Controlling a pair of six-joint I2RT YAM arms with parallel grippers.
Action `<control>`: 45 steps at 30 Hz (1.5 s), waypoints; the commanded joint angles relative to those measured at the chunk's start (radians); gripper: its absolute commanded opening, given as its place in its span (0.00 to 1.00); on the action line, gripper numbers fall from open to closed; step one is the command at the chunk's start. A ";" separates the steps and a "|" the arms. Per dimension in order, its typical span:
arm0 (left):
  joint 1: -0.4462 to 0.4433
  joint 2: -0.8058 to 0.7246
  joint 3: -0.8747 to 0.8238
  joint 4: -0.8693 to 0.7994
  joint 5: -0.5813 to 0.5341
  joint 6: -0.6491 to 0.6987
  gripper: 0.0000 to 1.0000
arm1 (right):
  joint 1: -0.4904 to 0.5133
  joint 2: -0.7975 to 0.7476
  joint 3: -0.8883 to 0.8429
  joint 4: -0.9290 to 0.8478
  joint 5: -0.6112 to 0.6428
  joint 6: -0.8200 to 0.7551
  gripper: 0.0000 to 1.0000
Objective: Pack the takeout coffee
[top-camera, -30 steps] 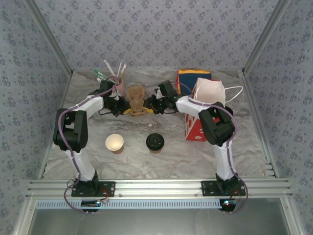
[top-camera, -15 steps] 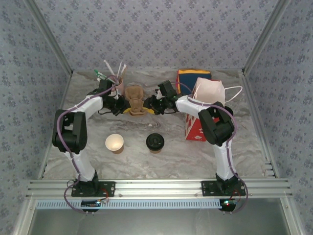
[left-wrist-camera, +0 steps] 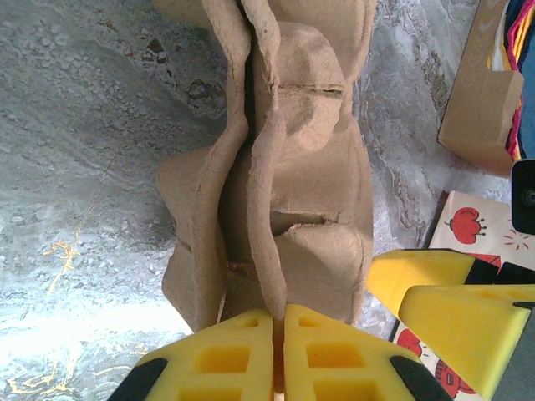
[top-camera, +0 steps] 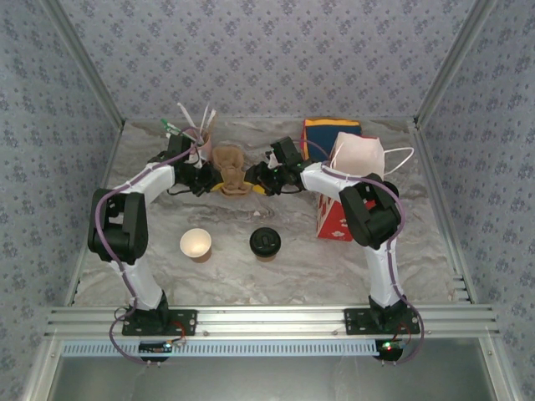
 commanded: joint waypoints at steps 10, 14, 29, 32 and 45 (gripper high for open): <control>0.001 -0.029 -0.010 0.040 0.044 -0.012 0.09 | 0.003 0.032 0.070 -0.043 0.003 0.000 0.47; 0.001 -0.029 -0.012 0.045 0.048 -0.016 0.09 | -0.001 0.038 0.074 -0.075 0.023 -0.004 0.47; 0.001 -0.032 -0.019 0.049 0.065 -0.013 0.08 | -0.001 0.078 0.118 -0.066 0.005 -0.003 0.34; -0.001 -0.030 -0.022 0.058 0.076 -0.014 0.08 | -0.003 0.086 0.125 -0.062 -0.002 0.001 0.33; -0.005 -0.036 -0.027 0.071 0.091 -0.014 0.08 | 0.002 0.150 0.176 -0.116 -0.001 -0.010 0.33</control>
